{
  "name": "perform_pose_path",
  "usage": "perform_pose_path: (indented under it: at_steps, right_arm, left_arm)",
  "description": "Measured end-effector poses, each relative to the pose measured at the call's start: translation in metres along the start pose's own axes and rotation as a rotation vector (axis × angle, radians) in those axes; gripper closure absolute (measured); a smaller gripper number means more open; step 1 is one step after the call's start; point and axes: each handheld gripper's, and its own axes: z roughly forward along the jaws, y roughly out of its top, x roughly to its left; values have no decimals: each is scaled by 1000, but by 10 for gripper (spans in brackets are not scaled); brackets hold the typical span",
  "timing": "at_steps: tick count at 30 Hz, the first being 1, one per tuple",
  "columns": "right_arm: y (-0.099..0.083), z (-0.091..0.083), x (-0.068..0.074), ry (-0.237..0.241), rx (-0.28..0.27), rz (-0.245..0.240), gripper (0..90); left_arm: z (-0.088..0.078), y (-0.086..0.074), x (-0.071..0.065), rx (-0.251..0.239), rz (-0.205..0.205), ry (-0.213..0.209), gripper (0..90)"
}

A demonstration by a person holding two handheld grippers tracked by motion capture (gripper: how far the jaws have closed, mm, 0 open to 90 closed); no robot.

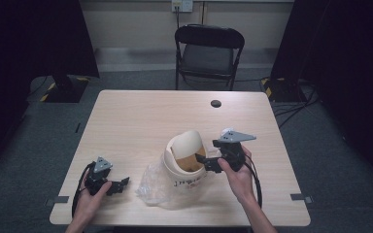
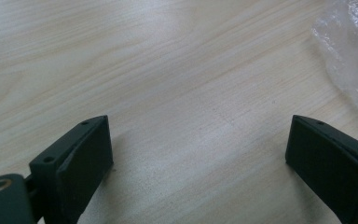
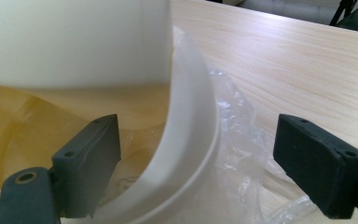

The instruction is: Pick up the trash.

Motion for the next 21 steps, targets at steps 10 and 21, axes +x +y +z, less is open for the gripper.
perform_pose_path:
  at_steps: [10,21]
  right_arm:
    - [0,-13,-13,-15,-29,31,145]
    - [-2,-40,-28,-54,-58,50,146]
  left_arm:
    - [0,0,0,0,0,0,66]
    - [0,0,0,0,0,0,66]
